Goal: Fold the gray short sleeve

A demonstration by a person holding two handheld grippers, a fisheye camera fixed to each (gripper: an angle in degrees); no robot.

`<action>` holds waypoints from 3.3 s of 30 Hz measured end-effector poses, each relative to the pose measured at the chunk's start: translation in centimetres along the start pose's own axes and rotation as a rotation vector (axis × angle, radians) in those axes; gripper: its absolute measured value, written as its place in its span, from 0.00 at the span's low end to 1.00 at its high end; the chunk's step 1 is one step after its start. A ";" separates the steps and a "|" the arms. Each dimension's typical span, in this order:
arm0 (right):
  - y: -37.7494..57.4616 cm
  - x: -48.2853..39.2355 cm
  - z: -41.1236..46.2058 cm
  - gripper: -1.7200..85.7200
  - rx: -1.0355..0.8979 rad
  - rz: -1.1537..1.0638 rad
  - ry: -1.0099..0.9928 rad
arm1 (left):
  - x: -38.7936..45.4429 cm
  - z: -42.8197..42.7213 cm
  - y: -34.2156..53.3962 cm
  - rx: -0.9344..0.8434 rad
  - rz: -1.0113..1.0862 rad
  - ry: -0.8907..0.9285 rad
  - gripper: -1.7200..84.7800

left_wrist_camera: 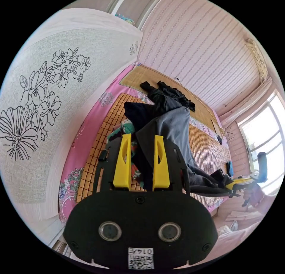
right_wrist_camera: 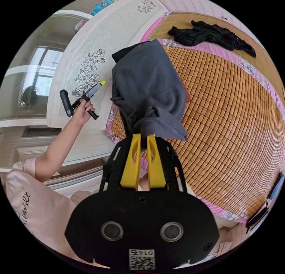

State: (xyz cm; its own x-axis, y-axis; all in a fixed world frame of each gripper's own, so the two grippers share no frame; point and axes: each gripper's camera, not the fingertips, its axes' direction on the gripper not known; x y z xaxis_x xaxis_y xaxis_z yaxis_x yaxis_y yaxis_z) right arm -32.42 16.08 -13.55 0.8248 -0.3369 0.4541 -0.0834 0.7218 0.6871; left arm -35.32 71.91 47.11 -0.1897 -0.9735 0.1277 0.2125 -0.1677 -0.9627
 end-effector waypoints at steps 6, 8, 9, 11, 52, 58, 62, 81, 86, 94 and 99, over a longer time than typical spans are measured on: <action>1.3 -0.3 2.7 0.04 0.029 0.001 -0.003 | 1.5 6.0 -2.4 -0.251 -0.020 0.062 0.03; 2.0 -0.4 2.4 0.04 0.041 -0.025 0.029 | 2.2 5.1 -2.9 -0.232 0.005 0.088 0.02; 2.7 -0.1 1.9 0.04 0.061 -0.032 0.036 | 2.8 4.1 -2.9 -0.208 0.033 0.084 0.02; 4.1 0.7 1.2 0.04 0.101 -0.017 0.030 | 3.8 2.1 -2.6 -0.148 0.047 0.109 0.01; 36.4 44.1 21.4 0.29 0.416 0.096 -0.441 | 82.3 -32.0 9.8 0.465 0.688 0.253 0.01; 35.8 50.3 28.2 0.29 0.447 0.166 -0.790 | 91.1 -34.9 10.1 0.536 0.759 0.295 0.01; 34.7 52.3 33.4 0.23 0.507 0.206 -1.180 | 94.5 -35.1 9.8 0.515 0.752 0.312 0.01; 29.6 58.5 37.4 0.20 0.962 0.319 -1.376 | 104.4 -38.3 7.9 0.651 0.712 0.218 0.01; 30.1 64.9 34.1 0.23 1.006 0.387 -1.100 | 102.7 -36.7 6.6 0.566 0.621 0.278 0.01; 23.7 61.0 41.5 0.29 0.693 0.273 -1.374 | 103.6 -35.9 6.6 0.522 0.667 0.320 0.01; 23.3 55.7 46.4 0.28 0.474 0.262 -1.344 | 103.1 -35.9 5.9 0.533 0.634 0.304 0.01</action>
State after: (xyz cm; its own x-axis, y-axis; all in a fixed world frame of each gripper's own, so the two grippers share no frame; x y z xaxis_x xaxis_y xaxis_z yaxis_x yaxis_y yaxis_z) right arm -14.39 -13.91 54.04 -0.3584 -0.7238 0.5896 -0.5406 0.6758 0.5011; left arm -88.03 -23.88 46.02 -0.1154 -0.8370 -0.5349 0.7687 0.2658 -0.5818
